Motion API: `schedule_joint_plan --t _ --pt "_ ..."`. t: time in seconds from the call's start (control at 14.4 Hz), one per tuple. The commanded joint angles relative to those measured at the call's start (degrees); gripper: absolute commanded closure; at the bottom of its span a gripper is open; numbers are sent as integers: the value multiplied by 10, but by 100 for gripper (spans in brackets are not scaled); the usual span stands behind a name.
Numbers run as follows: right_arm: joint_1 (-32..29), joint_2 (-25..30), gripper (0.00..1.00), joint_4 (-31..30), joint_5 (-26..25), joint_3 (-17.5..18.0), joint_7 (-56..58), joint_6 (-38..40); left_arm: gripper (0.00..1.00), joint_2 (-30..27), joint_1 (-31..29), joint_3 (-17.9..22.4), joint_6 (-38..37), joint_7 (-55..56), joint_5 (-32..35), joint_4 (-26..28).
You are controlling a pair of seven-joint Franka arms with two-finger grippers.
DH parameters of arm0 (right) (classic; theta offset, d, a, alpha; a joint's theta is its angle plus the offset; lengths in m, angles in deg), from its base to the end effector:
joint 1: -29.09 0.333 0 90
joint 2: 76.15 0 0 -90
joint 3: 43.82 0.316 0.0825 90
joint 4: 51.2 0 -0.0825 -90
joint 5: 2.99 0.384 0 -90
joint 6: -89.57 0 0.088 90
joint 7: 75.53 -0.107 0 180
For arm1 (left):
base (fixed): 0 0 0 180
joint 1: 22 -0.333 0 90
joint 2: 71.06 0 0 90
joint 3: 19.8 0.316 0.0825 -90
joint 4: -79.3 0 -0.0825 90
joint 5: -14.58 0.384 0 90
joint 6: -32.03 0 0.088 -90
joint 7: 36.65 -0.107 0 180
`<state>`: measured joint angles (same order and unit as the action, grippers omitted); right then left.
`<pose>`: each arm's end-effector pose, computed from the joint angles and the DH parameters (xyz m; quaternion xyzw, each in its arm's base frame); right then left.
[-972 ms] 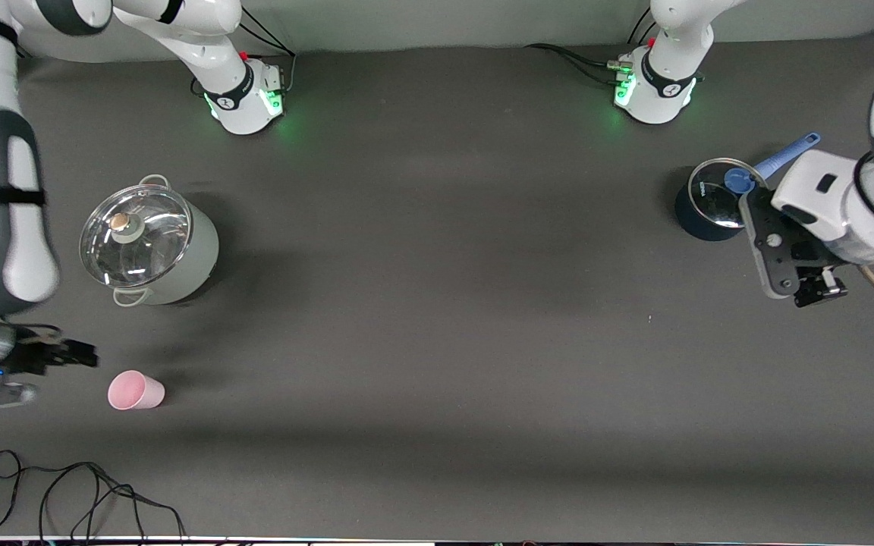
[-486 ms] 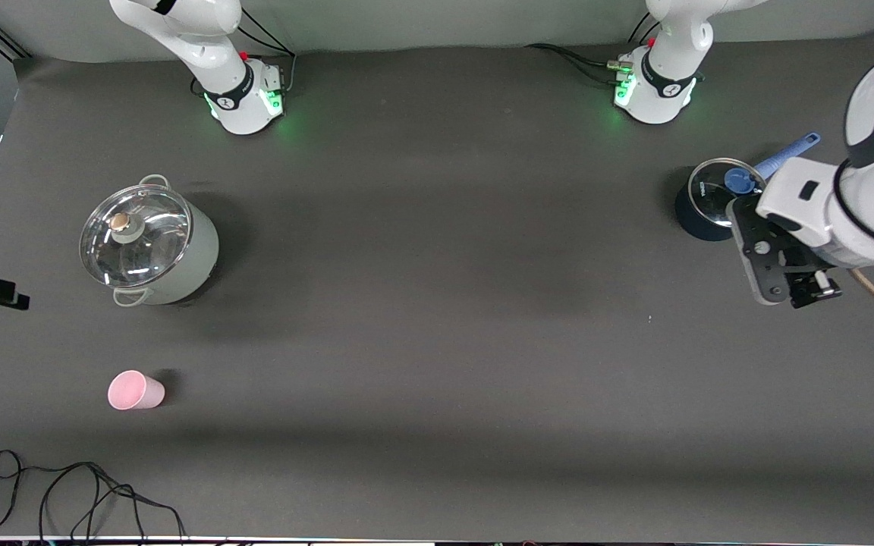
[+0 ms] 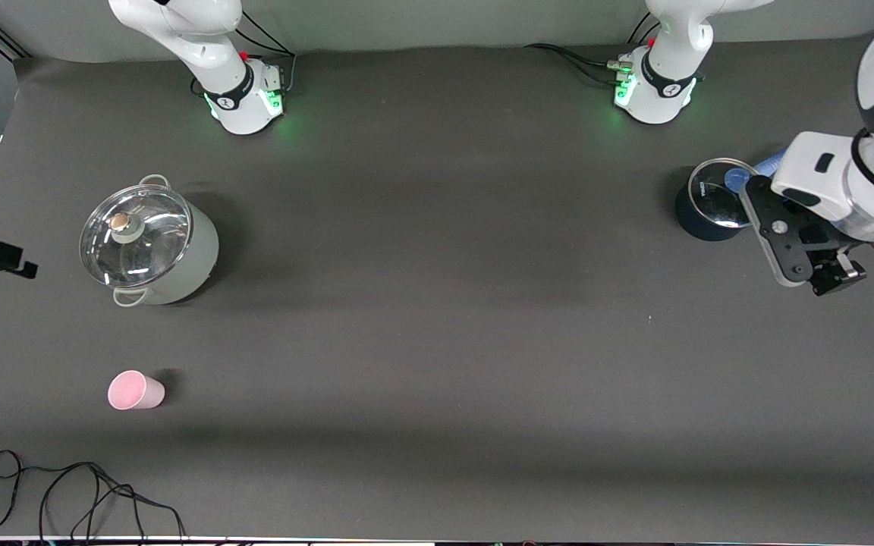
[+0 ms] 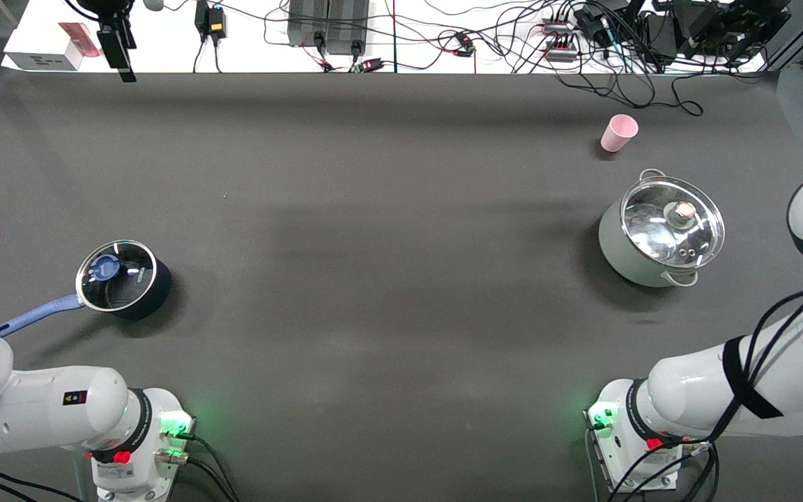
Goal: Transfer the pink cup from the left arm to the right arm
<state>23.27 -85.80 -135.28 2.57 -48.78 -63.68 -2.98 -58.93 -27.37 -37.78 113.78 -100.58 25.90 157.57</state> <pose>0.6004 -0.0998 0.5799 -0.9991 -0.0072 0.0017 0.0423 0.5948 -0.0879 0.5917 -0.7865 0.6100 0.0920 0.0289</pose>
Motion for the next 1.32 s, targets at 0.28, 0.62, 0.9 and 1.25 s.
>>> schedule_joint_plan --t 0.28,0.62,0.9,1.25 --pt "44 79 0 -143 -1 -2 -98 -88 0 -62 74 62 18 288 -31 64" --pt "61 79 0 -83 -5 -3 -144 -38 0 -72 170 184 17 499 -126 66" --pt "61 79 0 -73 -20 -2 -142 -11 0 -79 193 224 -2 564 -119 58" --pt "74 78 0 -77 -54 0 -84 6 0 -74 172 270 -42 538 -81 61"
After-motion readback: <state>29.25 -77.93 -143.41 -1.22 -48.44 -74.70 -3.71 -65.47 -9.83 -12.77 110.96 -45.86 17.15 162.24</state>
